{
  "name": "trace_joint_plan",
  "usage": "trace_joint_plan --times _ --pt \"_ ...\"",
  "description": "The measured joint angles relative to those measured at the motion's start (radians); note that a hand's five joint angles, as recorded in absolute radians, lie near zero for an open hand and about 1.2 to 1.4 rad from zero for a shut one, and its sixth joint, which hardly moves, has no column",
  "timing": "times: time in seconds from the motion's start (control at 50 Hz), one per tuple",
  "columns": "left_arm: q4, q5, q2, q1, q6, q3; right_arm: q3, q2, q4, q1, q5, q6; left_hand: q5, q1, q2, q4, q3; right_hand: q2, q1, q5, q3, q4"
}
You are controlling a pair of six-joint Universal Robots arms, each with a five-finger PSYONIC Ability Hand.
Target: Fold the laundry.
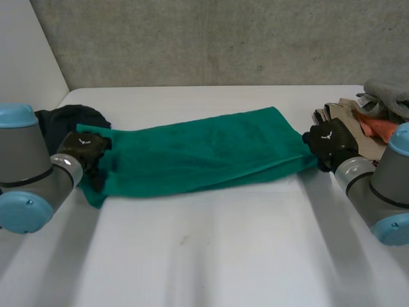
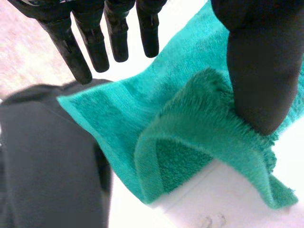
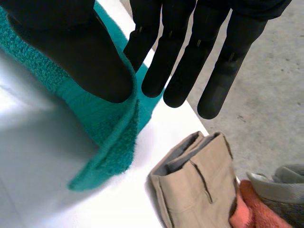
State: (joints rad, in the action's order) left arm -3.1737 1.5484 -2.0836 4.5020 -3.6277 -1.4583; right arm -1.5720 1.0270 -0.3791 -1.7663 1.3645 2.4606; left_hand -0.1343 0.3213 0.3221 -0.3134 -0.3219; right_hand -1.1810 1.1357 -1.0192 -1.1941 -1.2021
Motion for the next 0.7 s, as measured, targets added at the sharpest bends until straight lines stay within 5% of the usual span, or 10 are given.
trace_joint_plan --times 0.16,0.36,0.7 --pt "-0.022 -0.013 0.181 0.001 0.005 -0.19 -0.015 0.024 -0.003 -0.003 0.011 0.039 -0.024 0.022 0.021 -0.02 -0.02 0.0 0.0 0.0 0.0 0.0" --pt "-0.125 -0.129 0.362 0.028 -0.069 -0.522 -0.033 0.032 -0.005 -0.005 0.008 0.042 -0.429 0.437 0.42 -0.429 -0.418 0.0 0.0 0.0 0.0 0.0" --pt "-0.23 -0.174 0.088 0.035 -0.062 -0.323 -0.048 0.029 -0.004 -0.014 0.008 0.031 -0.204 0.213 0.205 -0.205 -0.209 0.0 0.0 0.0 0.0 0.0"
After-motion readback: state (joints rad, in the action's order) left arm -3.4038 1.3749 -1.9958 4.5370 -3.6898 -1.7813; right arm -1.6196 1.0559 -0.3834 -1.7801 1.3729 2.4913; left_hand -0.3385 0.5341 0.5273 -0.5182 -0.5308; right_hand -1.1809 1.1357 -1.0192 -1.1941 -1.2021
